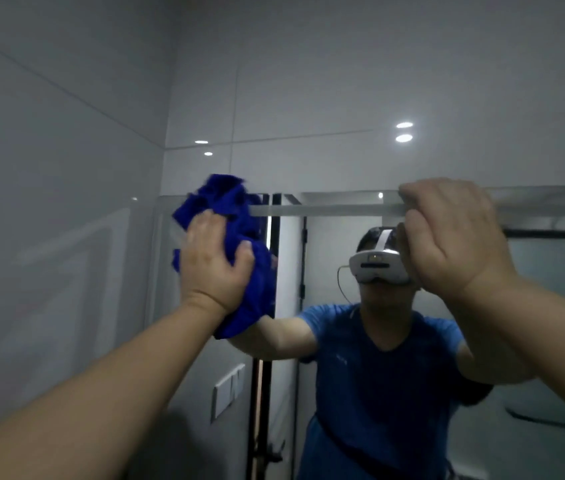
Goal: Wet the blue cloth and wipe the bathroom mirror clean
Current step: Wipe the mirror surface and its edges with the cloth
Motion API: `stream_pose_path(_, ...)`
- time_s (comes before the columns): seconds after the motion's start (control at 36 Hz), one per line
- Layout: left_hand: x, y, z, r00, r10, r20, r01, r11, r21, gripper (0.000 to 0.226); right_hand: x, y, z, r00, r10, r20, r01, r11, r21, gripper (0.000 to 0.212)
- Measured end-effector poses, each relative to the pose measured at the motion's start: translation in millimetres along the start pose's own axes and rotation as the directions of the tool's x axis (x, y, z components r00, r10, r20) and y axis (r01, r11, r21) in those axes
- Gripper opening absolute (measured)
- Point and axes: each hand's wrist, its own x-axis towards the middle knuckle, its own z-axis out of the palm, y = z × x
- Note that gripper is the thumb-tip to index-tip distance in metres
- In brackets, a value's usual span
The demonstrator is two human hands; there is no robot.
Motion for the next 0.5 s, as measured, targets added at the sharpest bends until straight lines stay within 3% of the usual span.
stream_pose_path(0.14, -34.5, -20.2, -7.6, 0.946, -0.289, -0.143, 0.288, 0.957, -0.027, 0.047, -7.7, -6.0, 2.9, 0.997, 0.006, 0.073, 0.006, 0.987, -0.161, 0.051)
stream_pose_path(0.31, -74.8, 40.9, 17.4, 0.912, -0.368, -0.182, 0.359, 0.93, -0.082, 0.05, -6.2, -2.1, 3.4, 0.997, 0.014, 0.071, -0.001, 0.984, -0.181, 0.048)
stream_pose_path(0.39, -111.3, 88.0, 35.5, 0.969, -0.245, -0.044, 0.244, 0.97, -0.015, 0.054, -8.8, -2.6, 2.7, 0.996, 0.018, 0.085, -0.003, 0.983, -0.184, 0.048)
stream_pose_path(0.44, -138.7, 114.7, 45.8, 0.996, -0.056, 0.074, 0.054, 0.998, 0.03, 0.057, -9.1, -4.0, 3.3, 0.995, 0.028, 0.094, -0.009, 0.98, -0.198, 0.046)
stream_pose_path(0.5, -156.1, 127.6, 51.6, 0.976, 0.144, 0.164, -0.147, 0.989, 0.007, 0.059, -8.3, -5.2, 3.7, 0.995, 0.02, 0.094, -0.001, 0.981, -0.195, 0.049)
